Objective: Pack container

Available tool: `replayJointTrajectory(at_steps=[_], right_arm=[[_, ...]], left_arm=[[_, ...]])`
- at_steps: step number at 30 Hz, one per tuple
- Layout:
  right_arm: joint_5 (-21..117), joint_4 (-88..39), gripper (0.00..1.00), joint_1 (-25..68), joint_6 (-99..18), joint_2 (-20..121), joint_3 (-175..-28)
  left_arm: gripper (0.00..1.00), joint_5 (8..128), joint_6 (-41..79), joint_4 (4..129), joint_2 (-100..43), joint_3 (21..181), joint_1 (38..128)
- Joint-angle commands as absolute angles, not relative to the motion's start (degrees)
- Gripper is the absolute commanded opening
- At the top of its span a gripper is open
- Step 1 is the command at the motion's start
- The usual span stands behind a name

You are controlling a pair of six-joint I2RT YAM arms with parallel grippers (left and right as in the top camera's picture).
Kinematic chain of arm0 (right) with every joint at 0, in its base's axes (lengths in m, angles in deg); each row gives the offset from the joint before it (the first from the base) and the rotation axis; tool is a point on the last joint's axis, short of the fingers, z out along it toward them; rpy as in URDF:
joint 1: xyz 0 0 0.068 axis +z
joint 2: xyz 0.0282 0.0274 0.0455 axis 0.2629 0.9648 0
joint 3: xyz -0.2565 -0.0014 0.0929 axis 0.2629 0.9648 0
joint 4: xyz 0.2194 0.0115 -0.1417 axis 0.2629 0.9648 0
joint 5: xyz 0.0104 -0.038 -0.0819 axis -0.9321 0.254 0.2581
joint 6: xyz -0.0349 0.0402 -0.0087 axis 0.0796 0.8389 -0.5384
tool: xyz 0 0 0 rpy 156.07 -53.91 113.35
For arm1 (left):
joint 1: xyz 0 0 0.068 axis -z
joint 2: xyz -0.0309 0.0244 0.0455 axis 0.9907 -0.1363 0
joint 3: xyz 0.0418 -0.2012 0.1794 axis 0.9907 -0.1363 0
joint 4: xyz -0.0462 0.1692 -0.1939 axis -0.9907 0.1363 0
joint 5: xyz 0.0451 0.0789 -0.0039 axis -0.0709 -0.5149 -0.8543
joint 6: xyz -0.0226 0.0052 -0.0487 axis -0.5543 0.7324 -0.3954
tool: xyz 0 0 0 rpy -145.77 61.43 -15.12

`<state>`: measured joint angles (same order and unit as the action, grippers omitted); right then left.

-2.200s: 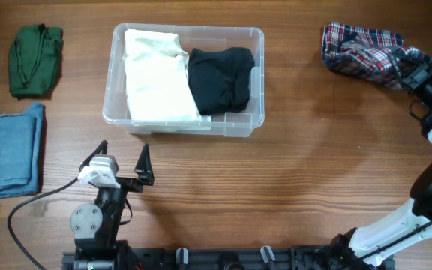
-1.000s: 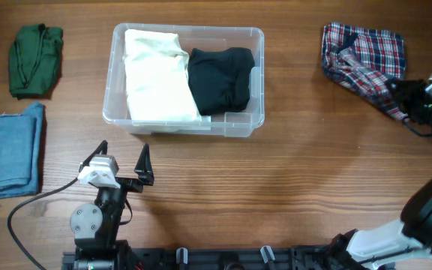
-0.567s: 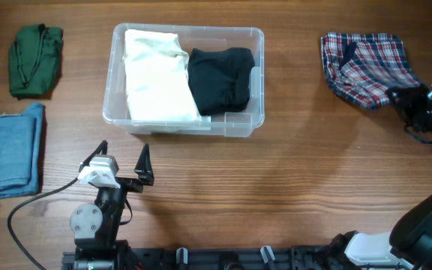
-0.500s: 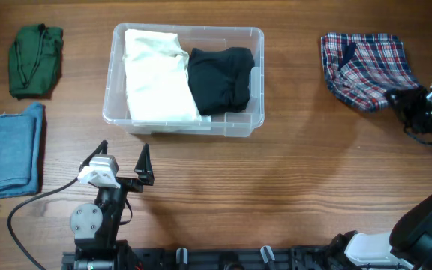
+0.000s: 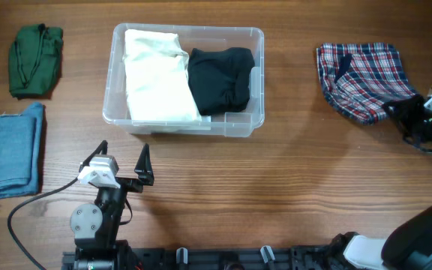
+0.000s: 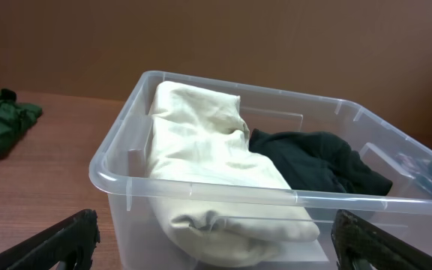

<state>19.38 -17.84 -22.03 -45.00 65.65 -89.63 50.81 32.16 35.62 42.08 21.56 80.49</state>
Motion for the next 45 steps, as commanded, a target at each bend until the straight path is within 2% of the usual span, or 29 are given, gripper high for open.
replayJointTrajectory(at_steps=[1,13,33,41,43,45], right_arm=[[20.7,-18.6,0.04,-20.7,-46.8,61.7,-90.1],[32.4,-35.6,0.04,-5.7,-43.5,66.8,-90.1],[33.5,-59.3,0.04,-4.2,-42.1,84.3,-90.1],[33.6,-67.1,0.06,-0.1,-42.0,87.8,-90.1],[34.9,-68.2,0.11,1.3,-42.0,88.3,-90.1],[36.6,-68.5,0.33,2.6,-41.9,88.5,-90.1]], left_arm=[[1.0,50.7,31.7,36.1,42.5,21.5,80.2],[1.0,50.7,31.7,36.1,42.5,21.5,80.2],[1.0,50.7,31.7,36.1,42.5,21.5,80.2],[1.0,50.7,31.7,36.1,42.5,21.5,80.2],[1.0,50.7,31.7,36.1,42.5,21.5,80.2],[1.0,50.7,31.7,36.1,42.5,21.5,80.2]])
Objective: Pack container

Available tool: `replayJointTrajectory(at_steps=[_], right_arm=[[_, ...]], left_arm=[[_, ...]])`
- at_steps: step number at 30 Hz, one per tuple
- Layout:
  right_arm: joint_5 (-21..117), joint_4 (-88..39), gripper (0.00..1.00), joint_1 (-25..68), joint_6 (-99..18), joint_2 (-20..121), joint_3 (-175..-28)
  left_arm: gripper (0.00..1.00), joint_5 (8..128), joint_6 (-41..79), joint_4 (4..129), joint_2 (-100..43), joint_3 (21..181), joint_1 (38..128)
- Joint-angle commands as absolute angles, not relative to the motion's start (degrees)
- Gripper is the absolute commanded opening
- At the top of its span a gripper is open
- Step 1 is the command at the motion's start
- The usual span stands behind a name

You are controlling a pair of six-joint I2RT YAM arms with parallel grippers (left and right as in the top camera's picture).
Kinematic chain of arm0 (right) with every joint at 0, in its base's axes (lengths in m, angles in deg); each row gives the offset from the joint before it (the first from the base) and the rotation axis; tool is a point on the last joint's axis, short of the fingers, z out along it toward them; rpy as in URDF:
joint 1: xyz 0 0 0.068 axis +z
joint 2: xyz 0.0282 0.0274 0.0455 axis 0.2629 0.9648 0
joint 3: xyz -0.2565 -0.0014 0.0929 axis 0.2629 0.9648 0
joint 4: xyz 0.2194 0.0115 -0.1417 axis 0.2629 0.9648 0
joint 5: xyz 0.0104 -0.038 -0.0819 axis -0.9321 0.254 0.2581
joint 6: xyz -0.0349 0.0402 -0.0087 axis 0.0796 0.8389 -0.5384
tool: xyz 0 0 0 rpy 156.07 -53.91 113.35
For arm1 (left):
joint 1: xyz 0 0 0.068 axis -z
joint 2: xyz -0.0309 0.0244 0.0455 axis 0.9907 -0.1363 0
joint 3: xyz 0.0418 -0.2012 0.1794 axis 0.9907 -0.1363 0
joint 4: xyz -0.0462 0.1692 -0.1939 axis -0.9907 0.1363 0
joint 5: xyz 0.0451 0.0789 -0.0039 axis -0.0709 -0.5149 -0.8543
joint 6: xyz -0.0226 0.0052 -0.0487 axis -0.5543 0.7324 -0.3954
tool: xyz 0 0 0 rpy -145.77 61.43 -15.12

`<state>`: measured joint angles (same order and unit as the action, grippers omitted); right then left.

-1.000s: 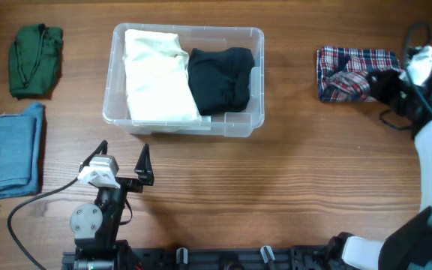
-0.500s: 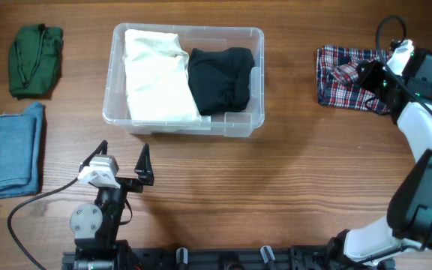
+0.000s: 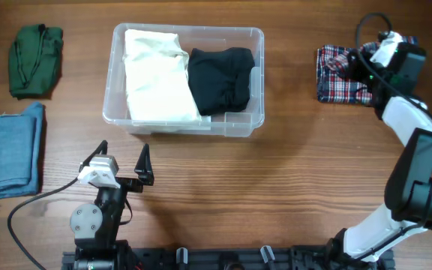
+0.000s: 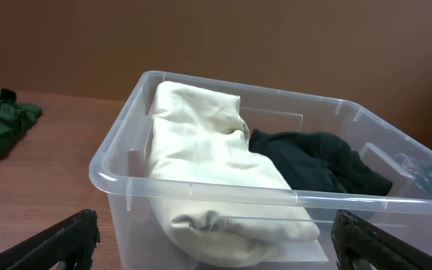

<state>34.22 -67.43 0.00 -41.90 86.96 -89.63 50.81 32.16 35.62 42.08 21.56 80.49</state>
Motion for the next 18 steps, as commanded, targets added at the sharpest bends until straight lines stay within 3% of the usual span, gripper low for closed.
replayJointTrajectory(at_steps=[1,4,18], right_arm=[[37.5,-68.4,0.47,3.1,-41.9,88.5,-90.1],[38.4,-68.2,0.6,3.7,-41.6,88.5,-90.1],[34.7,-63.5,0.87,2.1,-36.1,82.4,-90.1]], left_arm=[[1.0,50.7,31.7,36.1,42.5,21.5,80.2],[1.0,50.7,31.7,36.1,42.5,21.5,80.2],[1.0,50.7,31.7,36.1,42.5,21.5,80.2]])
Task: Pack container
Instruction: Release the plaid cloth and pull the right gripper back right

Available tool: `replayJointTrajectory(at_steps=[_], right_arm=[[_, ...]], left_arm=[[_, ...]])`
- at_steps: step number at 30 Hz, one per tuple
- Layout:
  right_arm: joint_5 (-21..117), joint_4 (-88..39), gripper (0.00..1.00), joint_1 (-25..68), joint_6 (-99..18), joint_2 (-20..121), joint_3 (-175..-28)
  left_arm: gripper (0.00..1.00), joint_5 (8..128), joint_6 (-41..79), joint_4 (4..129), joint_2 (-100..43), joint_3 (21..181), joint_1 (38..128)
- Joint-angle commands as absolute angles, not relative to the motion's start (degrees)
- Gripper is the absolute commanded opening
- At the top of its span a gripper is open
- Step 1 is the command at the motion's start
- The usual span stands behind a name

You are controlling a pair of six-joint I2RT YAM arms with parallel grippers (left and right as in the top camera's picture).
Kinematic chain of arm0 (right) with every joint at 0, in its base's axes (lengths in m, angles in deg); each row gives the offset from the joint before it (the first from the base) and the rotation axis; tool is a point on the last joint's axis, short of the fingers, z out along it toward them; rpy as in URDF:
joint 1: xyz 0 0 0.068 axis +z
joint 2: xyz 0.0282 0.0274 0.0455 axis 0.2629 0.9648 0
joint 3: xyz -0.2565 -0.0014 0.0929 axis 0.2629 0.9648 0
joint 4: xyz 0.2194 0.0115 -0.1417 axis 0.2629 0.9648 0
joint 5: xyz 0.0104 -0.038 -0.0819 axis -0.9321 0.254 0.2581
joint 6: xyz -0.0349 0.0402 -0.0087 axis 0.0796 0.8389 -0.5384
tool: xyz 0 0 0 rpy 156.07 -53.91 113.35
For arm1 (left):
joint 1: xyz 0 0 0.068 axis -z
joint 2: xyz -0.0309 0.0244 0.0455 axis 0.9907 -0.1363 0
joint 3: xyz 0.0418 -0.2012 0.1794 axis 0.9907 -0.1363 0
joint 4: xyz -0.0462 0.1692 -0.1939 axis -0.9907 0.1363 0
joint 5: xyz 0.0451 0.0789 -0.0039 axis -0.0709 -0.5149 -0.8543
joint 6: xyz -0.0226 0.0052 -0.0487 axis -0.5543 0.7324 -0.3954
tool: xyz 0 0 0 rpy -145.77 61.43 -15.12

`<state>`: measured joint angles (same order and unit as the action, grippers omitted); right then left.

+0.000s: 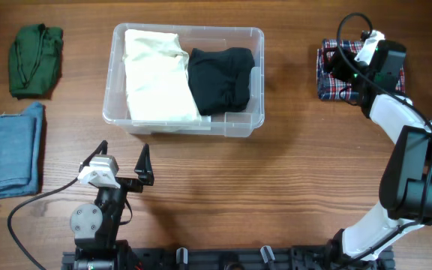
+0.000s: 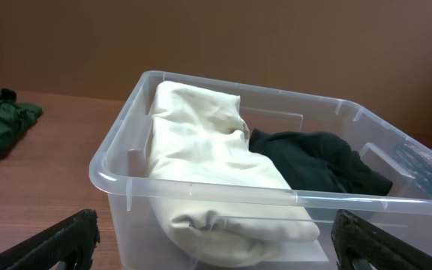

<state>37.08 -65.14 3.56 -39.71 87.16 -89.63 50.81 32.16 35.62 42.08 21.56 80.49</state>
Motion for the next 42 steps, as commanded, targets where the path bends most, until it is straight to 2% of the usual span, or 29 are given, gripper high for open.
replayJointTrajectory(at_steps=[1,4,12,16,23,29,42], right_arm=[[33.4,-62.1,0.9,1.3,-34.1,81.0,-90.1],[29.0,-57.2,0.99,-2.0,-28.8,77.2,-90.1],[28.2,-38.0,1.0,-10.1,-13.6,73.0,-89.9],[32.4,-34.9,1.0,-10.4,-8.8,73.1,-88.4],[37.8,-36.2,1.0,-10.4,-2.9,73.2,-84.7],[39.8,-47.0,0.99,-10.4,-4.7,73.2,-78.5],[39.8,-61.1,1.0,-10.4,-4.5,76.9,-70.8]], left_arm=[[1.0,50.7,31.7,36.1,42.5,21.5,80.2],[1.0,50.7,31.7,36.1,42.5,21.5,80.2],[1.0,50.7,31.7,36.1,42.5,21.5,80.2],[1.0,50.7,31.7,36.1,42.5,21.5,80.2],[1.0,50.7,31.7,36.1,42.5,21.5,80.2],[1.0,50.7,31.7,36.1,42.5,21.5,80.2],[1.0,50.7,31.7,36.1,42.5,21.5,80.2]])
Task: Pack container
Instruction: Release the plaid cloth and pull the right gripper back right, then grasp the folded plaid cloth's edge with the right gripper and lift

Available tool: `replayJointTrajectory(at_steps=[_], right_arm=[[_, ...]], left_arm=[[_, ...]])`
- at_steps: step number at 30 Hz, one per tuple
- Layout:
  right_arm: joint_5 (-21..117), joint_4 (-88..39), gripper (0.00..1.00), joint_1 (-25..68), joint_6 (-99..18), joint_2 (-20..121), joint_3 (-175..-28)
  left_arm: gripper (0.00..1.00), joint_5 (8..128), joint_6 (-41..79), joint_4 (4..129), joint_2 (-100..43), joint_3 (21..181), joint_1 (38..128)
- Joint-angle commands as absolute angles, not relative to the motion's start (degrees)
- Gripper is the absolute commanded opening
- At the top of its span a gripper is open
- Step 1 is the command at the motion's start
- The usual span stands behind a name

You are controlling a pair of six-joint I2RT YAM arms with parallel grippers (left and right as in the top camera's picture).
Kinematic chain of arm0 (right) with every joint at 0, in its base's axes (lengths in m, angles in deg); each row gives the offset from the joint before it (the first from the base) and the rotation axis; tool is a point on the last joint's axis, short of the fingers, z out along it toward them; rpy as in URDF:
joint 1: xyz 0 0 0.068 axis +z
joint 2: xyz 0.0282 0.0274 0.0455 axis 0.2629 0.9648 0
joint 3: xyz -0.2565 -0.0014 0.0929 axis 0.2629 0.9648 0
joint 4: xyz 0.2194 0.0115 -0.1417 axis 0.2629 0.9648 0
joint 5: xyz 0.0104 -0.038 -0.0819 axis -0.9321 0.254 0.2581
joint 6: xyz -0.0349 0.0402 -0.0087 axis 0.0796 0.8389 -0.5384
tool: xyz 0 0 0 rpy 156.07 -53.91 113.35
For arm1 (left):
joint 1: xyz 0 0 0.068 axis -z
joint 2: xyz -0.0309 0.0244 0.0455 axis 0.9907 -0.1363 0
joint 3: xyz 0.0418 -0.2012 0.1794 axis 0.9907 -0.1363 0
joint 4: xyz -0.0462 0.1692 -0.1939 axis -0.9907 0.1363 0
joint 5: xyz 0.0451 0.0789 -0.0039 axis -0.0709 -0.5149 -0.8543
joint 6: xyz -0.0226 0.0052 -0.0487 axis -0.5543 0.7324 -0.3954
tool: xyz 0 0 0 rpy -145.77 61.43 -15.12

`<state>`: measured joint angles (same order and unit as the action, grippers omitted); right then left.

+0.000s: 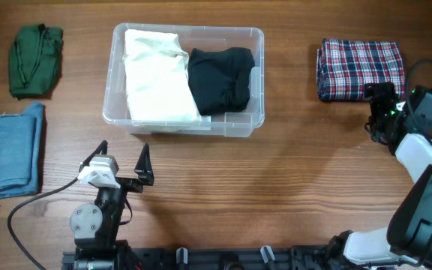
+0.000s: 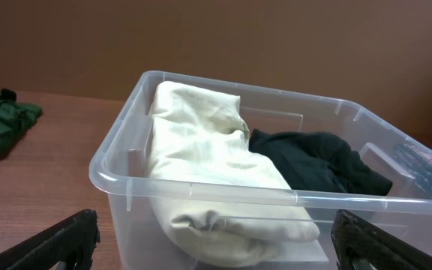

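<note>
A clear plastic container [image 1: 257, 79] stands at the table's back middle and holds a folded cream cloth [image 1: 158, 75] and a black cloth [image 1: 217, 79]. A folded red plaid cloth [image 1: 360, 69] lies flat to its right. My right gripper [image 1: 379, 112] sits just below the plaid's lower right corner, open and off the fabric. In front of the container my left gripper [image 1: 122, 161] rests open and holds nothing. In the left wrist view the container [image 2: 118, 184], cream cloth [image 2: 208, 165] and black cloth [image 2: 313, 161] fill the frame between the spread fingertips [image 2: 62, 240].
A green cloth [image 1: 36, 60] lies at the back left, seen too in the left wrist view as the green cloth. Folded blue denim [image 1: 6, 150] lies at the left edge. Bare wooden table [image 1: 291, 187] stretches between container and arms.
My right gripper was over the plaid cloth's top left part; now it is off the cloth, below its lower right corner. The plaid lies flat as a neat rectangle. The left arm has not moved.
The plaid cloth first lay spread and rumpled with my right gripper at its right edge. Then the gripper was above it and the cloth was bunched narrower. Then it was on a folded block. Now the folded plaid lies alone, released.
</note>
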<state>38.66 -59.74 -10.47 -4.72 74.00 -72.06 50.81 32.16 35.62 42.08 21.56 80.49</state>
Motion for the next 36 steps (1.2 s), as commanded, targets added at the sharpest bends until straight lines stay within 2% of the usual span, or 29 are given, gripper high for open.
replayJointTrajectory(at_steps=[1,13,25,26,27,32,36], right_arm=[[39.5,-61.6,1.0,-10.4,-4.5,77.8,-70.8],[33.5,-77.1,1.0,-9.1,1.8,90.7,-70.7],[34.7,-92.4,1.0,-5.2,7.3,99.2,-70.9],[35.0,-92.8,0.98,-5.2,7.3,99.2,-70.9],[35.2,-93.4,0.92,-5.2,7.0,99.2,-70.9],[35.3,-94.8,0.57,-5.3,0.6,99.2,-71.0],[35.0,-94.7,0.4,-5.3,-4.6,99.2,-71.0]], left_arm=[[1.0,50.7,31.7,36.1,42.5,21.5,80.2],[1.0,50.7,31.7,36.1,42.5,21.5,80.2],[1.0,50.7,31.7,36.1,42.5,21.5,80.2],[1.0,50.7,31.7,36.1,42.5,21.5,80.2],[1.0,50.7,31.7,36.1,42.5,21.5,80.2],[1.0,50.7,31.7,36.1,42.5,21.5,80.2],[1.0,50.7,31.7,36.1,42.5,21.5,80.2]])
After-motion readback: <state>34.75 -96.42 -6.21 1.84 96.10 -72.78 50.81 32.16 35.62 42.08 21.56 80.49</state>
